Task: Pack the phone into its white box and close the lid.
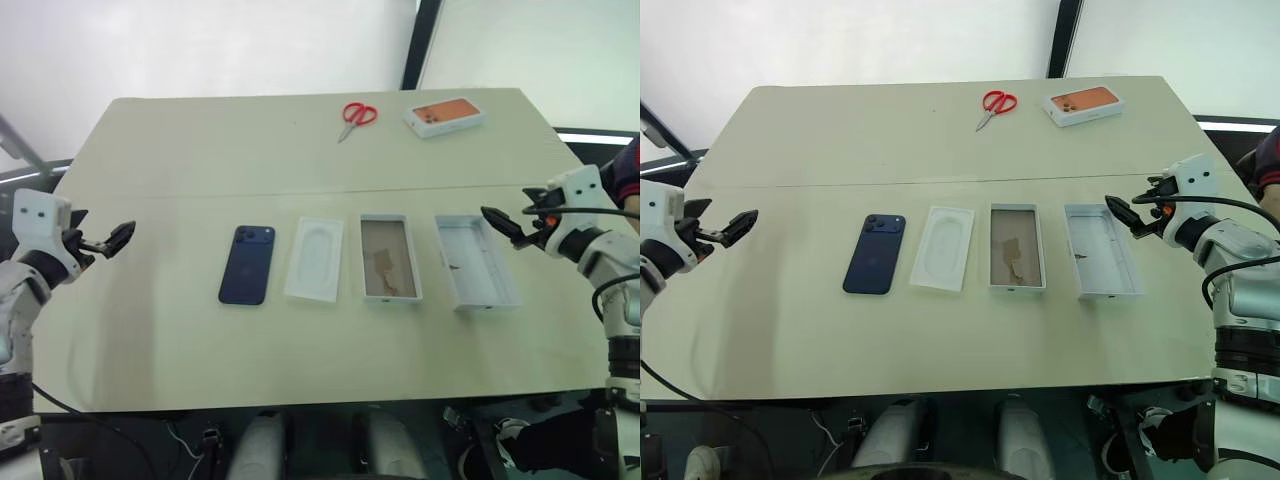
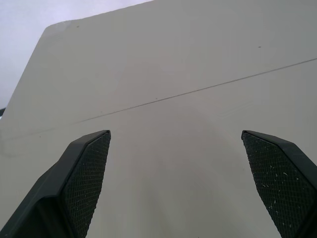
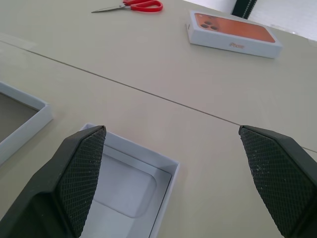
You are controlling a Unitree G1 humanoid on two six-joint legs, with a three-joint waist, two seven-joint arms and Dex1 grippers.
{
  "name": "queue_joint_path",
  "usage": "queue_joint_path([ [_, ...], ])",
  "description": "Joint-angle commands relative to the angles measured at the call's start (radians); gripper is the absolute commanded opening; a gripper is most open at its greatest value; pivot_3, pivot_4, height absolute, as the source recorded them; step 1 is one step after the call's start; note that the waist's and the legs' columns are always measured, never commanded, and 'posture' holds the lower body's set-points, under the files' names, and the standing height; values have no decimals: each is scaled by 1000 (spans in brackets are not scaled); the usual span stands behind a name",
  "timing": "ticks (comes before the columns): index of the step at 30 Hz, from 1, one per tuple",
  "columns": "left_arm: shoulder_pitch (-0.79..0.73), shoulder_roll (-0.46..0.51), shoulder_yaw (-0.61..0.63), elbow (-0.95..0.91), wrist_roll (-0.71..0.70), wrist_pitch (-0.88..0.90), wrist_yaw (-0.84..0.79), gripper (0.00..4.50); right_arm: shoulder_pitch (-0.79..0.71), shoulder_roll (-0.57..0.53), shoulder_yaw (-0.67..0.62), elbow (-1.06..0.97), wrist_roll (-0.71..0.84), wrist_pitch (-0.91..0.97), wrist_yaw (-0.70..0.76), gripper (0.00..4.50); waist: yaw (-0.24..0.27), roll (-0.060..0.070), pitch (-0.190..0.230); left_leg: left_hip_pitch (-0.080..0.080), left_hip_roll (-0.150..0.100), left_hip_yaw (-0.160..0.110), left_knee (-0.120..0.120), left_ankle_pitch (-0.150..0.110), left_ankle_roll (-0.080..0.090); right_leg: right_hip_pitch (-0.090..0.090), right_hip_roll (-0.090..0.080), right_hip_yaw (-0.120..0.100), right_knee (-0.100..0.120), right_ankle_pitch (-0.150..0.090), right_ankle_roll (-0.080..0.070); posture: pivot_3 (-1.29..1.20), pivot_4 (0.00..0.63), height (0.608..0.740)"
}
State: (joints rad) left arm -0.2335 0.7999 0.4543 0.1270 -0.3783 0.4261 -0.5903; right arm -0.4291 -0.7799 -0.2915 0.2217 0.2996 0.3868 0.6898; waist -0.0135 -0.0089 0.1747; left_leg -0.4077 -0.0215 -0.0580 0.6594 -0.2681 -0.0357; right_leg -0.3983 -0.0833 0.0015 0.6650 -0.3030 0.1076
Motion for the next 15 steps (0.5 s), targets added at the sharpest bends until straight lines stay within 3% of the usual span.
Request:
queue_joint_path([
  [1, 6, 2, 21, -26, 0, -15, 6, 4448, -17, -22, -14, -27, 9, -12, 15, 4500, 0, 0, 0, 0, 0, 0, 0, 0, 0, 0, 0, 0, 0, 0, 0, 0, 150, 740],
  [15, 38, -18, 35, -76, -16, -4, 30, 4448, -46, 31, 42, -81, 27, 10, 38, 4500, 0, 0, 0, 0, 0, 0, 0, 0, 0, 0, 0, 0, 0, 0, 0, 0, 150, 740],
])
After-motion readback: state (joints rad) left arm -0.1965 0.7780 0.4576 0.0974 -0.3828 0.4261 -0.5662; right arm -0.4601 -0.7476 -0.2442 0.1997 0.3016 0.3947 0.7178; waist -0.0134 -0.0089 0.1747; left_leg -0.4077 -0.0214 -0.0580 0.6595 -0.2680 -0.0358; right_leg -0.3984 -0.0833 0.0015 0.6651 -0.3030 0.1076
